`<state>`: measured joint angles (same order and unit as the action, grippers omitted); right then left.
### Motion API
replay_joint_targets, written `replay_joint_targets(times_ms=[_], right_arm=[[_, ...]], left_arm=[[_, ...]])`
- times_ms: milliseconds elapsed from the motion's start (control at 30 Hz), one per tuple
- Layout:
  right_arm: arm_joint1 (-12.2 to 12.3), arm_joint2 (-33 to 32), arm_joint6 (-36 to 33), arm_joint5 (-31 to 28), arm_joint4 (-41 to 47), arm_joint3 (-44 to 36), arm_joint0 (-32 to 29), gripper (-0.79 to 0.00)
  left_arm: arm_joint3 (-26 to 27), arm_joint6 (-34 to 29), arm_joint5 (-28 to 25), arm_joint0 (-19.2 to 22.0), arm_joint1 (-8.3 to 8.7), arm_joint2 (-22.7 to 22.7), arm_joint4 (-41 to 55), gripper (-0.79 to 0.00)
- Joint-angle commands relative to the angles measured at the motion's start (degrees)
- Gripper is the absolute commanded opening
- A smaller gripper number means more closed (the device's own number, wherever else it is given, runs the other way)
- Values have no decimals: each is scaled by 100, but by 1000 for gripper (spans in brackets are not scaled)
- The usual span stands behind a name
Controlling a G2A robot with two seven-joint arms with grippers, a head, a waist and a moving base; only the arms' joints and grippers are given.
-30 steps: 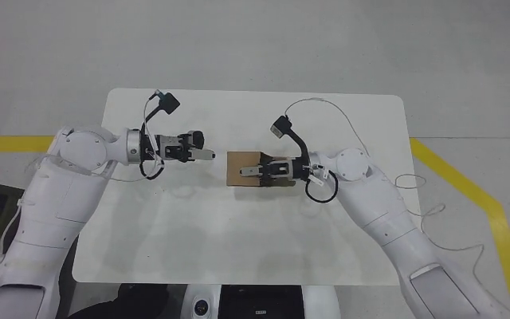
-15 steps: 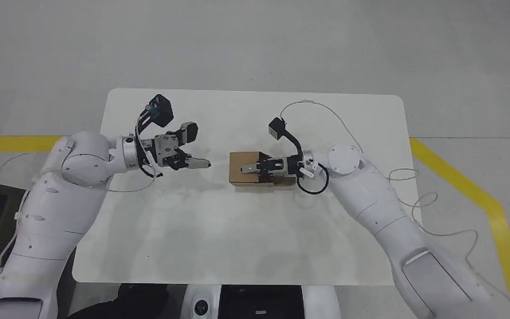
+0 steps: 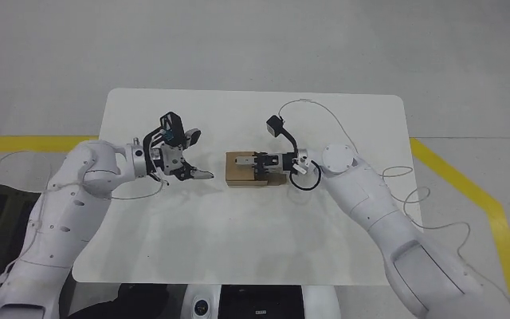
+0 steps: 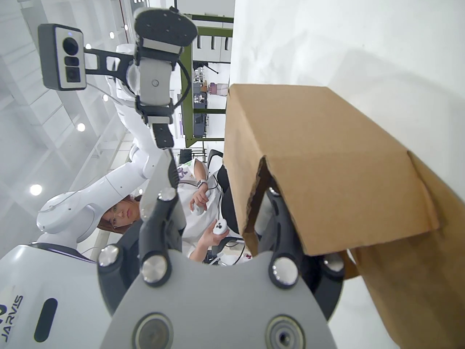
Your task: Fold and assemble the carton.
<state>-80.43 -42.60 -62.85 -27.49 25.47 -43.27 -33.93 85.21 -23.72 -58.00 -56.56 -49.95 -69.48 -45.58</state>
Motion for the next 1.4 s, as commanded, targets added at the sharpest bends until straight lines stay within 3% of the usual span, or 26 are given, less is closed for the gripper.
replay_joint_targets(times_ms=[0,300,733,1000,1267,1300,1333,1367], right_arm=[[19,-52,-15,-56,-12,-31,-39,0],[257,-514,21,-243,-224,-651,-440,0],[801,-1559,111,411,-1273,-2633,-1416,0],[1064,-2235,-27,595,-1857,-3742,-1817,0],[1064,-2235,-27,595,-1857,-3742,-1817,0],[1064,-2235,-27,595,-1857,-3742,-1817,-431],[1064,-2235,-27,595,-1857,-3742,-1817,-683],[1064,-2235,-27,595,-1857,-3742,-1817,-785]], left_arm=[[-2,228,0,-18,14,97,-223,0],[-52,1391,0,26,25,494,-1297,0],[-460,2884,282,256,-154,1005,-2705,0],[-651,2890,249,379,-241,1204,-2761,0],[-755,2570,301,566,-344,1377,-2517,0],[-771,2527,296,594,-359,1406,-2478,0],[-779,2486,295,621,-373,1430,-2442,0],[-783,2449,291,641,-385,1452,-2415,0]])
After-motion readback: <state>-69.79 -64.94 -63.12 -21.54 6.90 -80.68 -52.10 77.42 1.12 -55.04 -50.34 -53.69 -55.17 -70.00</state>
